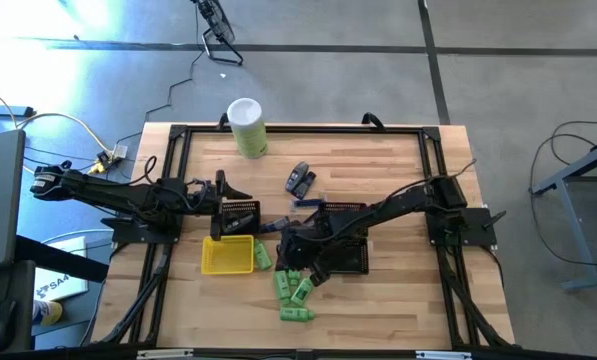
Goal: Pick & Place Travel size toiletries
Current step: Put the green shampoo into the bottom right black bin
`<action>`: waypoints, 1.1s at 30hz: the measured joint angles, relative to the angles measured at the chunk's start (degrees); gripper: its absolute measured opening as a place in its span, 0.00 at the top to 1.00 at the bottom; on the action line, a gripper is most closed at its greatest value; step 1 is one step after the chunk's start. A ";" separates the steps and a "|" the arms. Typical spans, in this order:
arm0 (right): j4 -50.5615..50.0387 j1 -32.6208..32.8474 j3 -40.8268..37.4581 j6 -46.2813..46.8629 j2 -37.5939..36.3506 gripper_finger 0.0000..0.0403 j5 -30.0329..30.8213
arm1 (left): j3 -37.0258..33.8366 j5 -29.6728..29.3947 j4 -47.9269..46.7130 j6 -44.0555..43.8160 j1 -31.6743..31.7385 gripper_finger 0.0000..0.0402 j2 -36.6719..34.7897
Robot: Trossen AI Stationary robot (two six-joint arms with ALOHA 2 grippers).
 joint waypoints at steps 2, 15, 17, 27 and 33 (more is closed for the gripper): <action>0.78 0.30 -0.04 0.00 0.00 1.00 1.97 | 0.00 0.26 -0.61 -0.48 0.00 0.48 0.00; 1.79 0.29 -0.02 -1.49 0.00 0.63 3.42 | 0.00 0.65 -1.31 -2.84 0.00 0.48 0.00; 1.77 0.29 -0.02 -1.49 0.00 0.53 3.40 | 0.00 0.64 -1.27 -2.86 0.00 0.48 0.00; 1.31 0.29 -0.05 -1.46 2.91 0.29 0.19 | 0.00 0.63 -1.17 -4.08 0.00 0.48 0.02; 2.87 0.58 -0.11 -1.61 5.06 0.31 -0.31 | -0.02 0.63 -1.86 -4.30 -0.02 0.48 0.06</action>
